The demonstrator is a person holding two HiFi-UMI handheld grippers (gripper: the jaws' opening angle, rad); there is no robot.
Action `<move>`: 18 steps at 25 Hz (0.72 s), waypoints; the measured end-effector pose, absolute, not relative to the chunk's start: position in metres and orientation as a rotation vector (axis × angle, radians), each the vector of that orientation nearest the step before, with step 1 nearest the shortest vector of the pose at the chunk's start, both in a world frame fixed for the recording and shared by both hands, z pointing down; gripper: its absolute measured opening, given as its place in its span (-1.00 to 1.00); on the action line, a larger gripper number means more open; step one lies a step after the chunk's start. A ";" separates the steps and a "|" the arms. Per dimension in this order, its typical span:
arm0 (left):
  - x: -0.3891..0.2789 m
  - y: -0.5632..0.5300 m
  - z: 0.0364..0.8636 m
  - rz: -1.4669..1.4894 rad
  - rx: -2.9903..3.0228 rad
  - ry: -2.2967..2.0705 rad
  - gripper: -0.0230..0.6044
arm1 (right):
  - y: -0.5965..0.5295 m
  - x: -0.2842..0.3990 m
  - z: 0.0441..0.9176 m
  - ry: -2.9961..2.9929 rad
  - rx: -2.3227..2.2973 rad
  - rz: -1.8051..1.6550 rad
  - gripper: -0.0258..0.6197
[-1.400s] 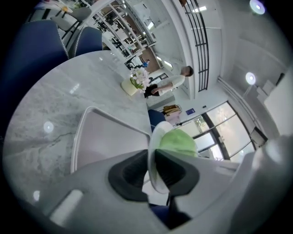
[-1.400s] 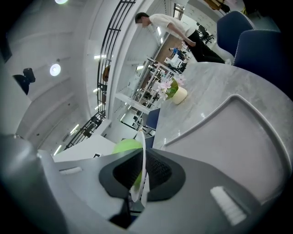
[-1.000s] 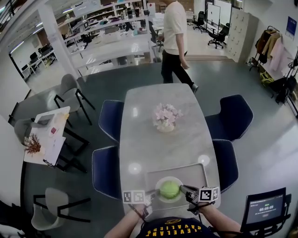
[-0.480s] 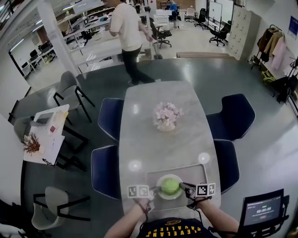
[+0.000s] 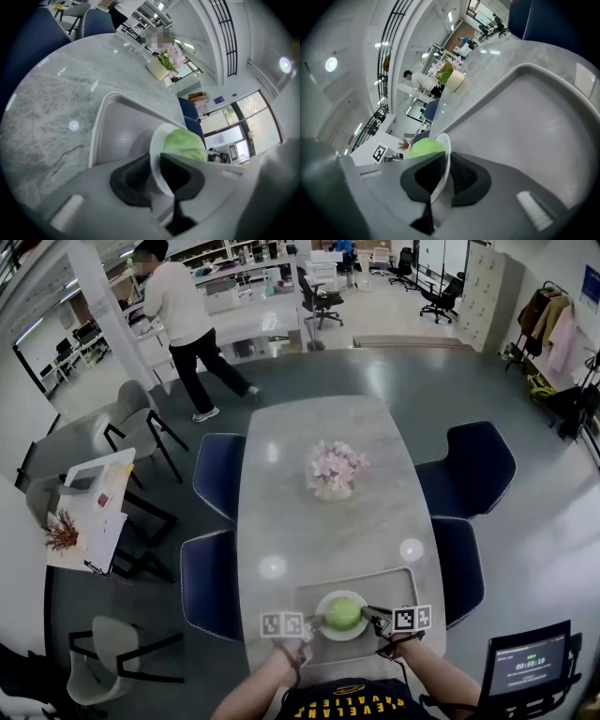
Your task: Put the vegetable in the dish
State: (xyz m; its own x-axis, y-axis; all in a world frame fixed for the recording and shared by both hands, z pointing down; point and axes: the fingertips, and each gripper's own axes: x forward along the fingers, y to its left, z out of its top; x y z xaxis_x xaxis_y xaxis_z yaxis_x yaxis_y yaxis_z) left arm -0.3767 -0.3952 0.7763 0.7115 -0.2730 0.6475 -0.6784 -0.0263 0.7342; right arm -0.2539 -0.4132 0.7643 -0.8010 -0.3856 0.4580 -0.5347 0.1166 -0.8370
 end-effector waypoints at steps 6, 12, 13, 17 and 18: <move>-0.380 -0.388 0.777 0.402 1.604 -0.793 -0.72 | -0.407 -0.256 0.764 -2.236 0.938 1.778 -0.81; -0.378 -0.394 0.791 0.429 1.629 -0.802 -0.72 | -0.418 -0.251 0.778 -2.245 0.940 1.708 -0.81; -0.377 -0.395 0.792 0.433 1.627 -0.800 -0.72 | -0.421 -0.251 0.777 -2.249 0.939 1.697 -0.81; -0.375 -0.383 0.794 0.451 1.602 -0.788 -0.73 | -0.413 -0.252 0.778 -2.226 0.928 1.695 -0.80; -0.375 -0.381 0.793 0.457 1.602 -0.788 -0.73 | -0.411 -0.252 0.778 -2.219 0.929 1.697 -0.80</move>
